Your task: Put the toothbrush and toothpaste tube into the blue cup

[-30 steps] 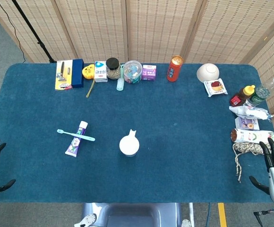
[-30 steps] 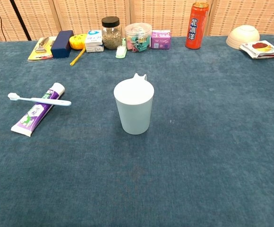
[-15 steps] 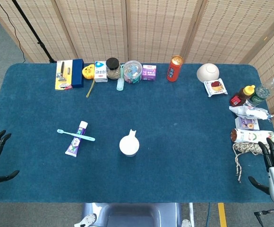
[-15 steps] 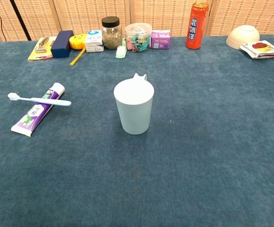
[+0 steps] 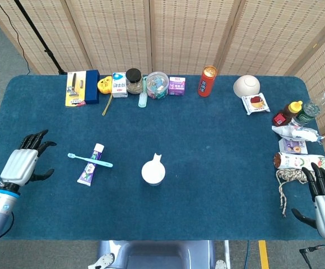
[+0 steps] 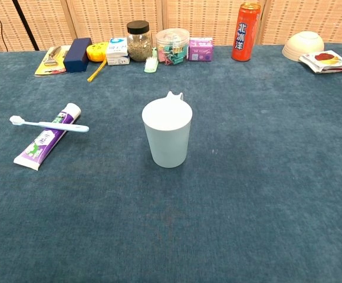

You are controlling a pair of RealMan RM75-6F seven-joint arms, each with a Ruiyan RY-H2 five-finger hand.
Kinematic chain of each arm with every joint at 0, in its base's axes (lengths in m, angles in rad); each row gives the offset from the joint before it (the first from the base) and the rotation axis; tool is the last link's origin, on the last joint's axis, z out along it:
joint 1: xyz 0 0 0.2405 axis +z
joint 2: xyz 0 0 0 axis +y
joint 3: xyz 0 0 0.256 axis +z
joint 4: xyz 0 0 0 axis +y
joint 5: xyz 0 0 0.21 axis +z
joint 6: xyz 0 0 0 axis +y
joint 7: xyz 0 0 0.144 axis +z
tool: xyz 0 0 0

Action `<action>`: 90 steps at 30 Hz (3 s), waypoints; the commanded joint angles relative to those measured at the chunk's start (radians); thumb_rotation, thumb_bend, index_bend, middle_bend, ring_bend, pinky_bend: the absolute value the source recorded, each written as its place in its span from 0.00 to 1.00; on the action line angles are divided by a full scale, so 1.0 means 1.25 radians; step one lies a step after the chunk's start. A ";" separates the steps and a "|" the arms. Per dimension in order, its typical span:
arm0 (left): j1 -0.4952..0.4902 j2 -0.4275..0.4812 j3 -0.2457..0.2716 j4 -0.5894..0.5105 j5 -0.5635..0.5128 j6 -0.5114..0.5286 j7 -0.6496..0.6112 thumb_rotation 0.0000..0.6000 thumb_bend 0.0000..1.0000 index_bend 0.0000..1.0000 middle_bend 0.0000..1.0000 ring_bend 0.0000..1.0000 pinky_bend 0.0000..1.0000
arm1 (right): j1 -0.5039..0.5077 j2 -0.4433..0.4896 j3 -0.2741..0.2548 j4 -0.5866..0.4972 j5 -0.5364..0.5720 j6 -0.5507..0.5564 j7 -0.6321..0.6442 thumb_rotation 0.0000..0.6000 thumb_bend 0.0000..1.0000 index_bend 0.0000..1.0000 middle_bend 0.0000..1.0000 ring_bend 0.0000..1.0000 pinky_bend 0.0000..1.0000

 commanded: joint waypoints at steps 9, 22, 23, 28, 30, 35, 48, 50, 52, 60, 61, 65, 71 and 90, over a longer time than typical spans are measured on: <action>-0.065 -0.105 -0.010 0.043 -0.077 -0.039 0.084 1.00 0.26 0.32 0.00 0.00 0.00 | 0.004 0.003 -0.004 0.001 0.000 -0.010 0.009 1.00 0.00 0.00 0.00 0.00 0.00; -0.109 -0.192 -0.010 0.161 -0.069 -0.074 0.021 1.00 0.26 0.38 0.00 0.00 0.00 | 0.008 0.000 -0.006 -0.001 0.001 -0.014 0.003 1.00 0.00 0.00 0.00 0.00 0.00; -0.110 -0.198 -0.008 0.171 -0.063 -0.075 0.009 1.00 0.26 0.39 0.00 0.00 0.00 | 0.008 0.000 -0.007 -0.001 0.001 -0.015 0.003 1.00 0.00 0.00 0.00 0.00 0.00; -0.117 -0.214 0.001 0.205 -0.052 -0.088 -0.017 1.00 0.26 0.41 0.00 0.00 0.00 | 0.011 -0.001 -0.006 -0.001 0.006 -0.021 0.001 1.00 0.00 0.00 0.00 0.00 0.00; -0.121 -0.222 0.003 0.215 -0.055 -0.091 -0.010 1.00 0.27 0.41 0.00 0.00 0.00 | 0.011 -0.001 -0.007 -0.001 0.006 -0.021 -0.001 1.00 0.00 0.00 0.00 0.00 0.00; -0.136 -0.251 0.008 0.225 -0.064 -0.099 0.023 1.00 0.27 0.41 0.00 0.00 0.00 | 0.013 -0.004 -0.009 -0.003 0.003 -0.025 -0.005 1.00 0.00 0.00 0.00 0.00 0.00; -0.155 -0.255 0.011 0.237 -0.081 -0.121 0.039 1.00 0.30 0.41 0.00 0.00 0.00 | 0.014 0.007 -0.003 -0.003 0.018 -0.025 0.018 1.00 0.00 0.00 0.00 0.00 0.00; -0.161 -0.261 0.011 0.242 -0.083 -0.124 0.047 1.00 0.30 0.42 0.00 0.00 0.00 | 0.014 0.007 -0.004 -0.004 0.015 -0.024 0.018 1.00 0.00 0.00 0.00 0.00 0.00; -0.166 -0.268 0.012 0.248 -0.082 -0.129 0.052 1.00 0.30 0.42 0.00 0.00 0.00 | 0.014 0.007 -0.006 -0.005 0.012 -0.024 0.018 1.00 0.00 0.00 0.00 0.00 0.00; -0.181 -0.297 0.015 0.267 -0.084 -0.123 0.089 1.00 0.33 0.44 0.00 0.00 0.00 | 0.016 0.008 -0.009 -0.006 0.006 -0.027 0.023 1.00 0.00 0.00 0.00 0.00 0.00; -0.182 -0.301 0.014 0.269 -0.087 -0.121 0.093 1.00 0.33 0.45 0.00 0.00 0.00 | 0.016 0.008 -0.009 -0.006 0.007 -0.027 0.024 1.00 0.00 0.00 0.00 0.00 0.00; -0.185 -0.315 0.012 0.278 -0.100 -0.122 0.099 1.00 0.35 0.45 0.00 0.00 0.00 | 0.016 0.008 -0.008 -0.004 0.008 -0.026 0.027 1.00 0.00 0.00 0.00 0.00 0.00; -0.184 -0.325 0.014 0.285 -0.107 -0.117 0.102 1.00 0.35 0.46 0.00 0.00 0.00 | 0.017 0.008 -0.008 -0.003 0.008 -0.027 0.027 1.00 0.00 0.00 0.00 0.00 0.00; -0.189 -0.355 0.014 0.305 -0.123 -0.110 0.119 1.00 0.39 0.48 0.00 0.00 0.00 | 0.020 0.007 -0.010 -0.003 0.006 -0.030 0.030 1.00 0.00 0.00 0.00 0.00 0.00</action>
